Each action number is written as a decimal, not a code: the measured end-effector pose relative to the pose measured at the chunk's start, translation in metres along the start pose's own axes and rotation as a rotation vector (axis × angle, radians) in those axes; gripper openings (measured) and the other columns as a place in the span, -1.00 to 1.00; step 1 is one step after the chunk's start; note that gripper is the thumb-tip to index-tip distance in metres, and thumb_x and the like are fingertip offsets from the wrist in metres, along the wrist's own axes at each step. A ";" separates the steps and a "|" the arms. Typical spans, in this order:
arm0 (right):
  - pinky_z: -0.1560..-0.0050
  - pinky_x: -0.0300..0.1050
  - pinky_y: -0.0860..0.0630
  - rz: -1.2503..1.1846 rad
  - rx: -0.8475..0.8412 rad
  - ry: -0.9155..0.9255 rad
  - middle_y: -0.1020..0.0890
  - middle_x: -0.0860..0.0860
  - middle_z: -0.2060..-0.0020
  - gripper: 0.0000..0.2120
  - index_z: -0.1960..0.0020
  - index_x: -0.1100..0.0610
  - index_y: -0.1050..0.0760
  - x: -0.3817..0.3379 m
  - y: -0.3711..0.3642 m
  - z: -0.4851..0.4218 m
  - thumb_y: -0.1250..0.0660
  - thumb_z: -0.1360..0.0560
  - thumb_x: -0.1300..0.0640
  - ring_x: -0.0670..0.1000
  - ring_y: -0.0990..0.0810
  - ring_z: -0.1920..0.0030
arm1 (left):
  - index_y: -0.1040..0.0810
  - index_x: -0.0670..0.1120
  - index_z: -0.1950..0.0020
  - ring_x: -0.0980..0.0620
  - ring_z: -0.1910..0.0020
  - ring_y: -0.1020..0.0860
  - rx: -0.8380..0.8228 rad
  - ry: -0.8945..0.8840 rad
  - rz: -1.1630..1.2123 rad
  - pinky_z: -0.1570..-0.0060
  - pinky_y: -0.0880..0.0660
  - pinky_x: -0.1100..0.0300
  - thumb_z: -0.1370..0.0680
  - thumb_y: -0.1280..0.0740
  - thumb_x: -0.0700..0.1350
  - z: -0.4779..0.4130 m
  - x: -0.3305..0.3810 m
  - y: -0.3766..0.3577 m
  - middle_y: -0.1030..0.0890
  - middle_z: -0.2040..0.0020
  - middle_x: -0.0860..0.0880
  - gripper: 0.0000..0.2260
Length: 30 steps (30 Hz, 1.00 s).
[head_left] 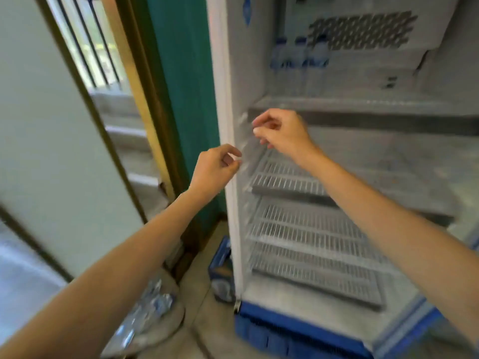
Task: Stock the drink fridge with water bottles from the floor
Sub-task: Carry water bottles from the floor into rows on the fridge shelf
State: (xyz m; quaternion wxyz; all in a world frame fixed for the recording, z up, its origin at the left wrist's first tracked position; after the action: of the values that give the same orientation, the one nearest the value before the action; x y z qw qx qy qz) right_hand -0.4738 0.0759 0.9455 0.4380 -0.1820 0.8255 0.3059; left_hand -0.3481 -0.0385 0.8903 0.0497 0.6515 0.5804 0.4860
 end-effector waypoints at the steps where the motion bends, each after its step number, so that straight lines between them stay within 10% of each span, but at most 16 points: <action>1: 0.39 -0.38 -0.45 -0.016 -0.059 -0.029 -0.62 0.08 0.27 -0.90 0.04 0.18 -0.57 0.013 -0.027 0.025 -0.37 -0.46 0.30 -0.06 -0.57 0.36 | -0.62 -0.04 0.00 0.15 0.30 -0.56 -0.032 0.063 -0.010 0.17 -0.46 0.36 -0.49 -0.39 -0.12 0.031 -0.022 0.000 -0.63 0.29 0.04 -0.90; 15: 0.21 -0.26 -0.43 0.103 -0.614 -0.809 -0.60 0.04 0.14 -0.77 -0.05 0.14 -0.53 0.340 -0.283 0.369 -0.47 -0.42 0.18 0.00 -0.57 0.08 | -0.59 -0.10 -0.07 0.15 0.32 -0.51 -0.313 0.959 -0.061 0.22 -0.42 0.39 -0.48 -0.36 -0.22 0.445 -0.273 -0.128 -0.56 0.27 0.06 -0.82; 30: -0.26 -0.11 -0.41 0.103 -0.528 -0.957 -0.38 0.07 -0.36 -0.15 -0.46 0.13 -0.17 0.702 -0.481 0.602 -0.56 -0.32 0.15 0.06 -0.44 -0.30 | -0.39 -0.21 -0.15 0.00 -0.01 -0.37 0.141 1.479 0.020 0.06 -0.19 0.34 -0.47 -0.34 -0.25 0.753 -0.494 -0.412 -0.33 0.00 -0.02 -0.72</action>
State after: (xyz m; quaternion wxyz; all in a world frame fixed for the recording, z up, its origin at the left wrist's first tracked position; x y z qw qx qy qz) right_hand -0.2180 0.0939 -0.0654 0.6887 -0.0856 0.4371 0.5722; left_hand -0.0471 0.0726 -0.0465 -0.4002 0.1612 0.4864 0.7598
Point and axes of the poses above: each hand's wrist, its own z-axis away from the middle knuckle, its own y-axis out of the back of the hand, x = y × z, the point moved 2 cm from there along -z, towards the middle knuckle
